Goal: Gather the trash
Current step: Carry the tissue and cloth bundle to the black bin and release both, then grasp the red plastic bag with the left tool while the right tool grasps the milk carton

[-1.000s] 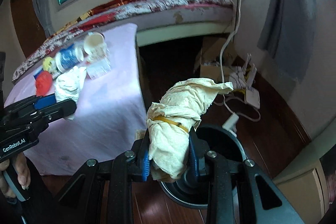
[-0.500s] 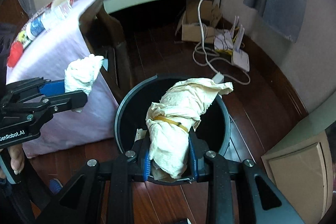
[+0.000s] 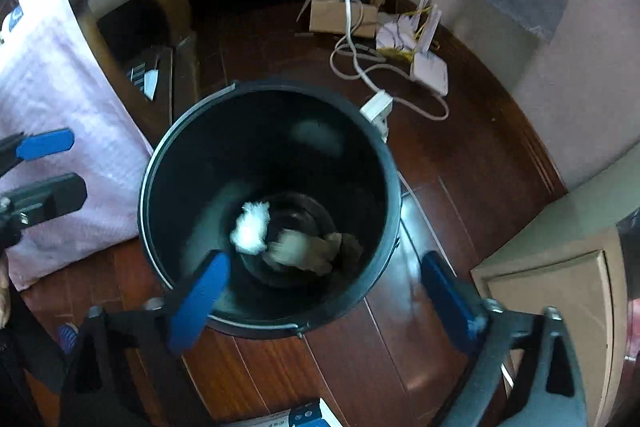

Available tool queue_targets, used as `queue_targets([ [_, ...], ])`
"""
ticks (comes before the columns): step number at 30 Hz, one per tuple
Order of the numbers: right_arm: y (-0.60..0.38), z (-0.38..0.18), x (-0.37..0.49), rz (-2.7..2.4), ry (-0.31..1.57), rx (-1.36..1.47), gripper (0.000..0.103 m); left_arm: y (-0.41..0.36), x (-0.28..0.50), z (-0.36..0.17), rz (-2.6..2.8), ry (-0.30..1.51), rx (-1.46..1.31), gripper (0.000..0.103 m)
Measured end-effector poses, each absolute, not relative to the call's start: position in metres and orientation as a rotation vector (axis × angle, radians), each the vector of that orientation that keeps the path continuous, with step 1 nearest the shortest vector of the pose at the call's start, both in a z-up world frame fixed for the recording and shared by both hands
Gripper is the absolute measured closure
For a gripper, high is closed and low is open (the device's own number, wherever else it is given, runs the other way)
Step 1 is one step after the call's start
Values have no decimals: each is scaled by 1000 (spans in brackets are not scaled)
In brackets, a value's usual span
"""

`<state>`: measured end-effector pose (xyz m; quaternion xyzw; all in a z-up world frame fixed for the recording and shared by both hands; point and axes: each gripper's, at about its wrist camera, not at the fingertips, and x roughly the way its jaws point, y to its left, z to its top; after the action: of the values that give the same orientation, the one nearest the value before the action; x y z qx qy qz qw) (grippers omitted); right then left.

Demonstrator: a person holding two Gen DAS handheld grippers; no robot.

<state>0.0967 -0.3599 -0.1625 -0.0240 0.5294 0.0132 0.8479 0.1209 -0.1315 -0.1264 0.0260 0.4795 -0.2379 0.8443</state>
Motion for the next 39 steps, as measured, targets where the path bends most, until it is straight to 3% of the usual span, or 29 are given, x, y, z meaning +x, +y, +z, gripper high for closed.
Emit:
queue_targets([
  [18,-314,-50,86,85,897,-16,0,-66,82,-31,-323,810,38,3],
  [27,-270,-9,96,183,787,-11,0,-42,89,-14,-222,742,13,3],
  [35,-198,14,110,336,661,-45,0,28,92,-5,-51,690,-32,2],
  [39,-157,11,124,390,709,-74,0,75,89,-4,45,669,-70,2],
])
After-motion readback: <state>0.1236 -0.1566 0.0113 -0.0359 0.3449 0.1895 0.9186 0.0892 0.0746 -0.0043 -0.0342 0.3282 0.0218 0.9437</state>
